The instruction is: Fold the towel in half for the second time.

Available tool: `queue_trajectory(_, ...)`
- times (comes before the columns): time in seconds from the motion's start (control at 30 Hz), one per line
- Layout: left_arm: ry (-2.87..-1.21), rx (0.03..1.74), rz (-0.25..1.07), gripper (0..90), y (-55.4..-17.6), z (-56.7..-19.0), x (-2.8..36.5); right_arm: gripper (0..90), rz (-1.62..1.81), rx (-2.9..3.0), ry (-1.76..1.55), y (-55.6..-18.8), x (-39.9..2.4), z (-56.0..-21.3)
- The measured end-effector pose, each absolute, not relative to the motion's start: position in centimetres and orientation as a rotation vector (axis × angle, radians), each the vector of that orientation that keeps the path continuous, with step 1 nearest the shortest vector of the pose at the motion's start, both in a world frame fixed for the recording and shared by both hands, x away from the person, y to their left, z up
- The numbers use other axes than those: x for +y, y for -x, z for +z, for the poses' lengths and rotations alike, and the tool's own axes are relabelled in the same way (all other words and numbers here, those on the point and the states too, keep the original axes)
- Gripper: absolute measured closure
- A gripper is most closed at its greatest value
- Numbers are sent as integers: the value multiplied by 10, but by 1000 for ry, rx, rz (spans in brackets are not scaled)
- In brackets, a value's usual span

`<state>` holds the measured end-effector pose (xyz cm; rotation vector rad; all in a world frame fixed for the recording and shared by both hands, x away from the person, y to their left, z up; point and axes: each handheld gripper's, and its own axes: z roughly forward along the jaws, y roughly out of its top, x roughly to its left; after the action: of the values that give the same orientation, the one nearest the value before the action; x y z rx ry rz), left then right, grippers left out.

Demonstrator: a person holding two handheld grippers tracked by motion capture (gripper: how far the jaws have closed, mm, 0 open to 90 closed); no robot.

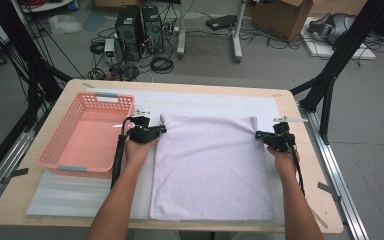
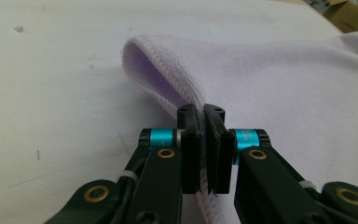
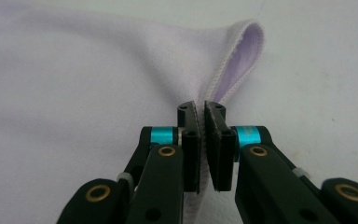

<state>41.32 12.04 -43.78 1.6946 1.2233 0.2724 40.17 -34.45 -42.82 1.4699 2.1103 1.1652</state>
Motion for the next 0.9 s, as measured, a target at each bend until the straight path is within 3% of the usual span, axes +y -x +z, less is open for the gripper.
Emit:
queue_trajectory(0.63, -1682, 1034, 279, 853, -361, -390, 115, 852, 1295, 2130, -1324, -351, -354, -397)
queue_trajectory(0.9, -1699, 1033, 261, 852, -331, -398, 121, 851, 1310, 2155, -1289, -319, -362, -397)
